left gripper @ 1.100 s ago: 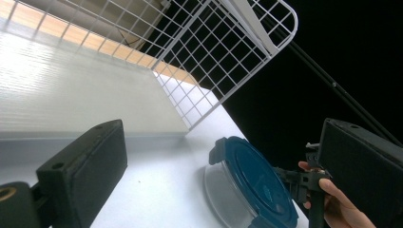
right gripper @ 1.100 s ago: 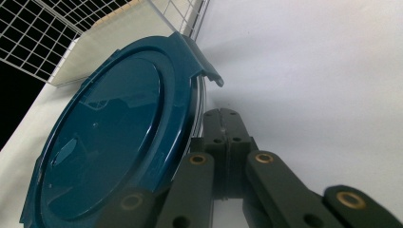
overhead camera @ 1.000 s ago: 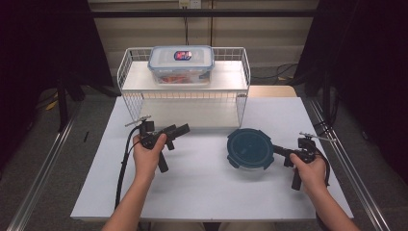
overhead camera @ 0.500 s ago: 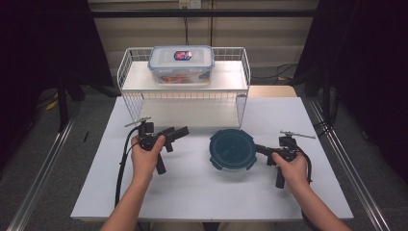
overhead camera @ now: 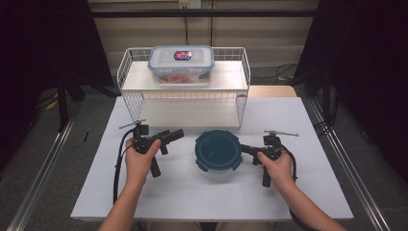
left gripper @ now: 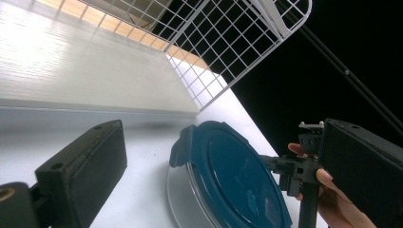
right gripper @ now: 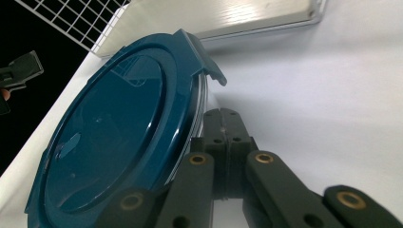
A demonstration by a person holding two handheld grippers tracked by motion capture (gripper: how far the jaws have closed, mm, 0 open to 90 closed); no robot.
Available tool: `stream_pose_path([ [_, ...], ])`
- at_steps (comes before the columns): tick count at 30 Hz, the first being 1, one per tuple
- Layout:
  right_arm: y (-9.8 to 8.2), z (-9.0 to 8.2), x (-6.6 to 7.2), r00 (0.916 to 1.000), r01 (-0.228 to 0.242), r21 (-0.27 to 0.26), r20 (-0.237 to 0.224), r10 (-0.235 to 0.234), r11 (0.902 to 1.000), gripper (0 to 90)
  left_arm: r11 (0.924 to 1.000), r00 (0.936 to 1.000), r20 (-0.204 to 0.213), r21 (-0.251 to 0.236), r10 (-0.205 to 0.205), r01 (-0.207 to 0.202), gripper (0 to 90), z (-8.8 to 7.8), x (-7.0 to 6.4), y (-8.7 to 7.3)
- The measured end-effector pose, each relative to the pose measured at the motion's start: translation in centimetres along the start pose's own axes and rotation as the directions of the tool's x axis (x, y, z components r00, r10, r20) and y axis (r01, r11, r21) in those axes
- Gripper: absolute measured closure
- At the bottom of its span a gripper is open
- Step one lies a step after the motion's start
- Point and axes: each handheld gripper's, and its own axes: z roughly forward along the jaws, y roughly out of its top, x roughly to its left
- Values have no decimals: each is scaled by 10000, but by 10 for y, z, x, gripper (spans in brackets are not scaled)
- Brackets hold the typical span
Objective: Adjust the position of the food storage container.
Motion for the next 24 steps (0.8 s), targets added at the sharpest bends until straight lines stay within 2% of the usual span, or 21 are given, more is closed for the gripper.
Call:
stream_pose_path([
  [1, 0, 2, 1, 10000, -17, 25, -12, 17, 10000, 900, 9998, 9999, -26, -109, -152, 151, 24, 0, -1, 0],
  [2, 0, 3, 3, 10000, 9, 17, -73, -9, 10000, 900, 10000, 10000, -87, -20, 48, -49, 24, -2, 0, 0],
  [5, 0, 9, 8, 9999, 92, 94, -90, -91, 9999, 900, 9999, 9998, -159, -88, -114, 112, 24, -5, 0, -2],
  [13, 0, 23, 21, 9993, 249, 249, -290, -242, 9994, 900, 9999, 9989, -451, 99, -97, 102, 24, -12, 3, -4],
  [17, -1, 28, 26, 9987, 290, 289, -423, -277, 9992, 900, 9998, 9990, -405, 65, -167, 170, 24, -15, 4, -5],
  [20, -1, 31, 28, 9980, 256, 359, -586, -235, 9990, 900, 9997, 9989, -441, 166, -176, 183, 24, -16, 4, -7],
  [21, -1, 32, 28, 9980, 273, 376, -587, -251, 9989, 900, 9998, 9988, -483, 190, -65, 74, 24, -17, 5, -7],
  [22, -1, 32, 28, 9977, 276, 398, -623, -251, 9988, 900, 9997, 9990, -419, 158, -165, 172, 24, -17, 5, -7],
  [24, 0, 33, 27, 9977, 273, 424, -633, -246, 9987, 900, 9997, 9983, -553, 186, -174, 185, 24, -19, 5, -9],
])
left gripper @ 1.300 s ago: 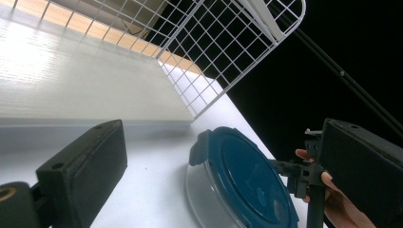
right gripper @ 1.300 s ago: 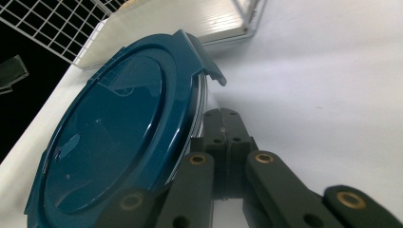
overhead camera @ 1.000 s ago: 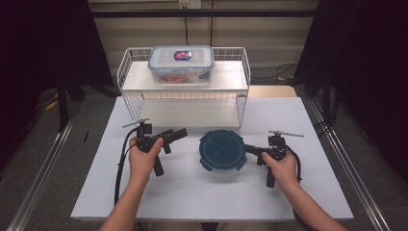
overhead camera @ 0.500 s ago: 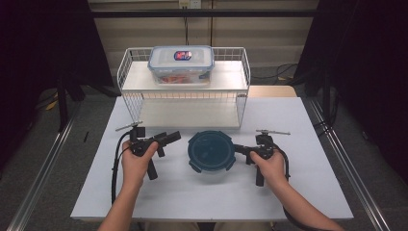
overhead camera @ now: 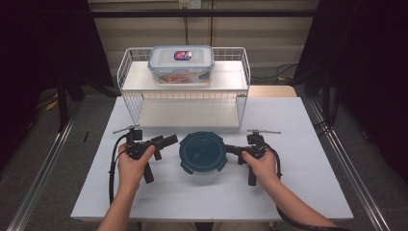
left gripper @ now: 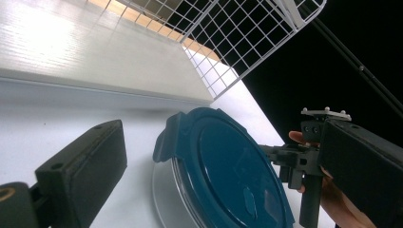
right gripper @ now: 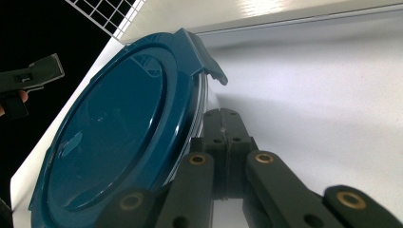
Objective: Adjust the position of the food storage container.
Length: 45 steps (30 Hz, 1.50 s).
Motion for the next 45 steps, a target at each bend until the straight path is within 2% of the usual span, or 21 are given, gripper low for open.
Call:
stream_pose_path([
  [2, 1, 1, 0, 10000, -82, -100, 14, 82, 9999, 900, 10000, 10000, -11, 37, -92, 92, 24, -1, 1, -1],
  [5, 3, -1, -3, 9994, -305, -451, 138, 312, 9985, 790, 9998, 9998, -105, 112, -165, 166, 24, -3, 4, -4],
  [7, 6, -6, -6, 9969, -788, -745, -129, 780, 9941, 737, 9994, 9992, -347, 272, -190, 200, 24, -3, 4, -4],
  [10, 10, -14, -6, 9935, -1069, -1172, -514, 1014, 9873, 686, 9988, 9991, -393, 452, -149, 166, 27, -2, 4, -6],
  [12, 11, -17, -6, 9905, -1219, -1375, -805, 1116, 9830, 635, 9978, 9988, -402, 585, -289, 313, 32, 1, 4, -9],
  [14, 10, -18, -6, 9888, -1267, -1441, -973, 1134, 9814, 581, 9966, 9984, -306, 650, -479, 498, 43, 3, 6, -12],
  [15, 10, -19, -6, 9867, -1354, -1487, -1102, 1197, 9796, 546, 9961, 9984, -395, 774, -394, 424, 44, 4, 6, -13],
  [20, 9, -20, -8, 9782, -1684, -1585, -1488, 1451, 9729, 477, 9941, 9979, -310, 907, -561, 587, 64, 7, 8, -16],
  [22, 8, -20, -9, 9780, -1670, -1644, -1525, 1422, 9721, 464, 9922, 9971, -239, 1006, -719, 740, 87, 8, 9, -18],
  [23, 7, -19, -11, 9750, -1771, -1654, -1637, 1501, 9702, 448, 9878, 9947, -177, 1172, -1011, 1025, 97, 10, 11, -20],
  [25, 5, -17, -13, 9693, -2036, -1636, -1725, 1752, 9653, 440, 9849, 9946, -267, 1393, -1000, 1028, 111, 11, 12, -23],
  [27, 3, -16, -14, 9675, -2079, -1551, -1780, 1797, 9658, 442, 9838, 9941, -381, 1444, -1017, 1062, 120, 13, 11, -24],
  [29, 1, -14, -14, 9637, -2228, -1459, -1819, 1952, 9639, 449, 9771, 9916, -300, 1690, -1261, 1294, 165, 16, 12, -27],
  [31, -1, -13, -14, 9551, -2439, -1397, -2061, 2127, 9597, 460, 9767, 9930, -388, 1796, -1119, 1171, 182, 16, 13, -28],
  [33, -1, -13, -13, 9566, -2395, -1329, -2017, 2103, 9618, 493, 9750, 9914, -405, 1804, -1248, 1301, 231, 17, 12, -28],
  [34, -2, -13, -12, 9554, -2435, -1301, -2031, 2146, 9611, 497, 9750, 9892, -349, 1668, -1427, 1465, 254, 18, 14, -31],
  [36, -3, -13, -12, 9526, -2508, -1200, -2073, 2228, 9606, 518, 9709, 9864, -345, 1743, -1607, 1643, 287, 19, 15, -33],
  [38, -4, -13, -12, 9504, -2538, -1097, -2127, 2267, 9610, 536, 9709, 9874, -361, 1798, -1540, 1580, 324, 20, 16, -34],
  [40, -5, -13, -12, 9507, -2544, -1039, -2093, 2289, 9615, 558, 9665, 9824, -305, 1757, -1843, 1868, 352, 22, 18, -37],
  [43, -5, -12, -12, 9495, -2585, -949, -2085, 2347, 9613, 572, 9666, 9817, -460, 1721, -1848, 1900, 435, 22, 19, -38],
  [45, -8, -10, -12, 9471, -2654, -770, -2075, 2450, 9611, 595, 9651, 9768, -296, 1506, -2122, 2142, 482, 22, 21, -39],
])
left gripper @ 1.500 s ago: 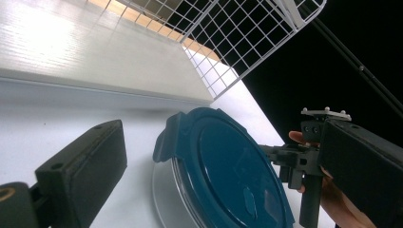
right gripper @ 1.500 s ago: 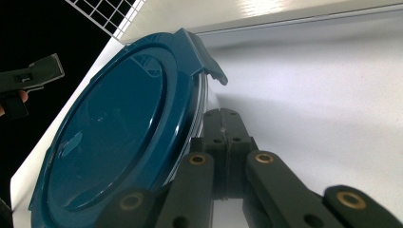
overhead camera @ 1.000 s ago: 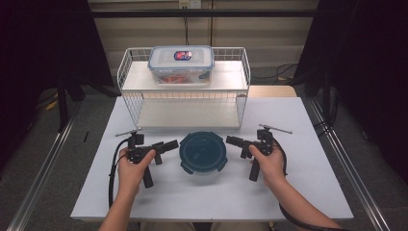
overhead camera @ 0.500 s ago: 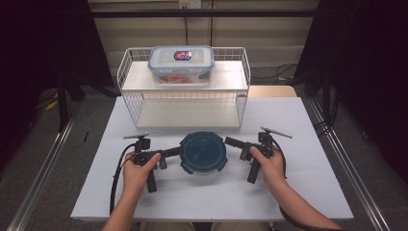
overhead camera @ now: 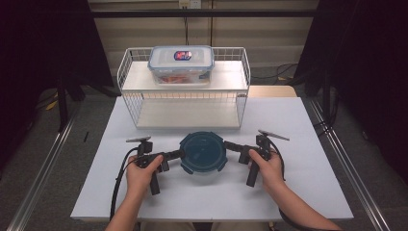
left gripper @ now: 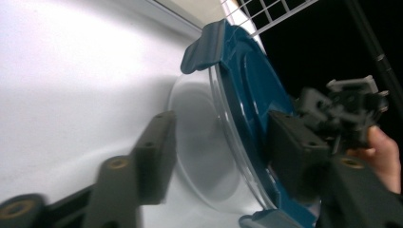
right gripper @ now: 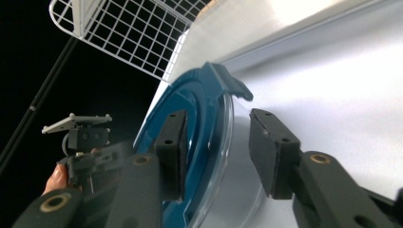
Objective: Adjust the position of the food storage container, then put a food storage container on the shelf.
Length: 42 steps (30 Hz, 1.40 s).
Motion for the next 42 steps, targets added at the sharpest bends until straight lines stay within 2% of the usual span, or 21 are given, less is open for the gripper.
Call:
stream_pose_path([
  [3, -2, 2, -1, 9999, -114, 33, 0, 114, 9999, 615, 10000, 10000, 79, 19, -23, 23, 534, 0, -1, 0],
  [5, -2, 2, -1, 9999, -95, 72, 39, 95, 9999, 633, 10000, 9999, 126, 55, -6, 5, 535, -1, -1, 0],
  [8, -4, 3, -1, 9996, -273, 77, -49, 273, 9996, 653, 9996, 9991, 336, 86, -274, 271, 563, 1, -1, -1],
  [11, -5, 2, -1, 9993, -361, 123, -61, 361, 9993, 671, 9996, 9989, 377, 100, -286, 283, 596, 1, -2, -1],
  [12, -5, 3, -1, 9993, -366, 106, -117, 367, 9993, 689, 9991, 9983, 424, 134, -405, 399, 611, 1, -2, -1],
  [18, -6, 2, -2, 9974, -669, 159, -274, 673, 9976, 707, 9978, 9969, 462, 240, -630, 619, 616, 0, -1, -1],
  [22, -8, 2, -2, 9971, -693, 52, -319, 694, 9976, 711, 9966, 9959, 390, 179, -814, 807, 625, 0, -2, -2],
  [25, -9, 1, -3, 9927, -1142, -97, -410, 1137, 9934, 724, 9958, 9954, 301, 138, -913, 909, 631, -1, -3, -2],
  [28, -9, 2, -4, 9913, -1236, -113, -469, 1230, 9923, 728, 9943, 9941, 238, 163, -1057, 1053, 641, -1, -4, -2],
  [31, -10, 2, -6, 9869, -1534, -249, -549, 1519, 9878, 735, 9939, 9938, 223, 216, -1091, 1086, 648, -2, -4, -2],
  [33, -10, 2, -6, 9849, -1663, -265, -534, 1647, 9857, 739, 9937, 9937, 114, 63, -1118, 1117, 665, -3, -7, -2],
  [36, -11, 2, -5, 9832, -1773, -358, -495, 1754, 9835, 741, 9927, 9926, 162, -81, -1200, 1201, 696, -4, -8, -3],
  [37, -14, 2, -4, 9818, -1869, -582, -436, 1846, 9806, 742, 9928, 9928, 101, -11, -1197, 1197, 696, -5, -8, -3],
  [39, -15, 2, -3, 9818, -1886, -707, -377, 1864, 9795, 743, 9898, 9901, 152, -234, -1399, 1402, 699, -4, -9, -5],
  [42, -15, 2, -3, 9774, -2092, -683, -455, 2065, 9755, 745, 9877, 9879, 196, -281, -1536, 1541, 707, -5, -7, -6],
])
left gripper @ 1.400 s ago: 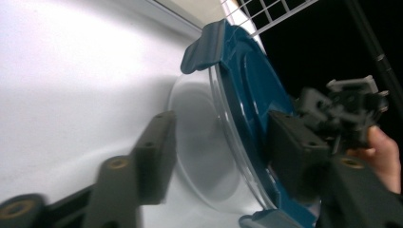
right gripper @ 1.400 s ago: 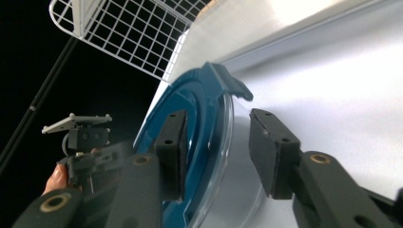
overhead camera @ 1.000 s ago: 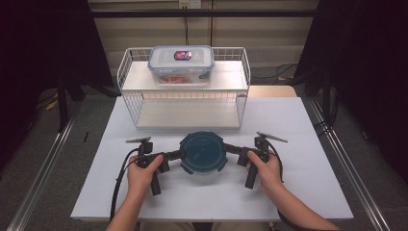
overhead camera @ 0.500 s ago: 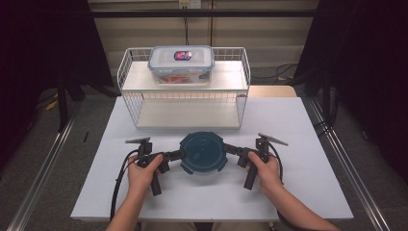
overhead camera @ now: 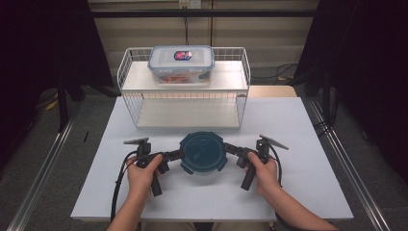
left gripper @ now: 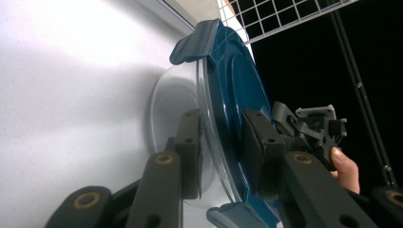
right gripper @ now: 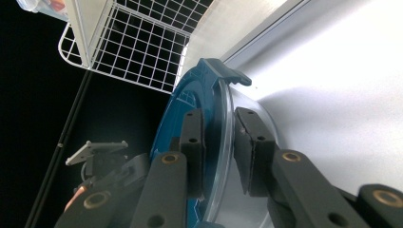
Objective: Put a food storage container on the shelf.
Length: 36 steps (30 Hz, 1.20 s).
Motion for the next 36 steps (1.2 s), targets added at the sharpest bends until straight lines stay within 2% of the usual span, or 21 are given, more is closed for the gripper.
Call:
stream_pose_path([
  [1, -2, 0, -1, 9993, -371, -120, -73, 370, 9992, 747, 9999, 10000, 39, -74, -91, 91, 708, 0, -1, -1],
  [3, -2, 0, -2, 9987, -499, -214, -115, 496, 9985, 749, 10000, 10000, -17, -4, -64, 64, 710, -1, 0, -1],
  [5, -2, 1, -3, 9987, -507, -282, -127, 503, 9983, 750, 9997, 9999, 20, -188, -126, 126, 712, -1, -1, -3],
  [6, -2, 2, -4, 9983, -558, -497, -208, 548, 9972, 751, 9993, 9998, 6, -301, -222, 222, 713, 0, -1, -4],
  [10, -1, 4, -2, 9973, -684, -633, -312, 666, 9956, 754, 9994, 9997, -77, -261, -216, 214, 720, -1, -4, -4],
  [12, 0, 3, -1, 9972, -655, -717, -410, 627, 9953, 757, 9996, 9999, -70, -269, -133, 131, 730, -1, -6, -5],
  [13, 0, 3, -1, 9981, -464, -918, -457, 423, 9947, 757, 9995, 9999, -31, -257, -156, 155, 734, -1, -7, -5],
  [14, 2, 3, 1, 9980, -499, -828, -431, 464, 9953, 757, 9996, 9999, -14, -250, -134, 133, 738, -1, -7, -5],
  [15, 3, 3, 0, 9985, -326, -911, -478, 283, 9953, 756, 9995, 10000, 20, -318, -91, 91, 740, -1, -7, -6],
  [17, 4, 3, 1, 9975, -538, -785, -503, 500, 9955, 756, 9995, 9999, 25, -270, -166, 166, 741, -1, -7, -5],
  [18, 5, 4, 0, 9987, -313, -816, -436, 278, 9962, 756, 9995, 9999, 20, -288, -158, 159, 740, -1, -7, -5],
  [21, 6, 4, 1, 9995, -71, -759, -298, 48, 9971, 753, 9991, 9997, 134, -382, -186, 191, 738, 1, -5, -4],
  [24, 7, 4, 0, 9996, -137, -669, -258, 120, 9977, 751, 9987, 9997, 122, -458, -214, 219, 729, 2, -5, -4],
  [25, 7, 7, -2, 9998, -154, -677, -123, 146, 9976, 749, 9987, 9996, 240, -474, -164, 175, 727, 3, -3, -4],
  [28, 11, 8, -4, 9993, -353, -475, -121, 347, 9982, 747, 9977, 9985, 312, -497, -450, 466, 720, 5, 0, -2],
  [30, 12, 10, -6, 10000, -93, -409, 13, 94, 9991, 739, 9982, 9992, 195, -497, -335, 344, 711, 5, 1, -2],
  [32, 12, 9, -6, 9990, -433, -147, -90, 432, 9990, 708, 9978, 9988, 241, -508, -424, 436, 710, 6, 2, -1],
  [33, 12, 11, -7, 9997, -238, -167, -67, 237, 9996, 689, 9981, 9988, 244, -421, -428, 439, 710, 5, 2, -1],
  [36, 9, 12, -6, 9996, -272, -66, 93, 272, 9996, 631, 9981, 9988, 238, -436, -431, 441, 709, 5, 3, -1],
])
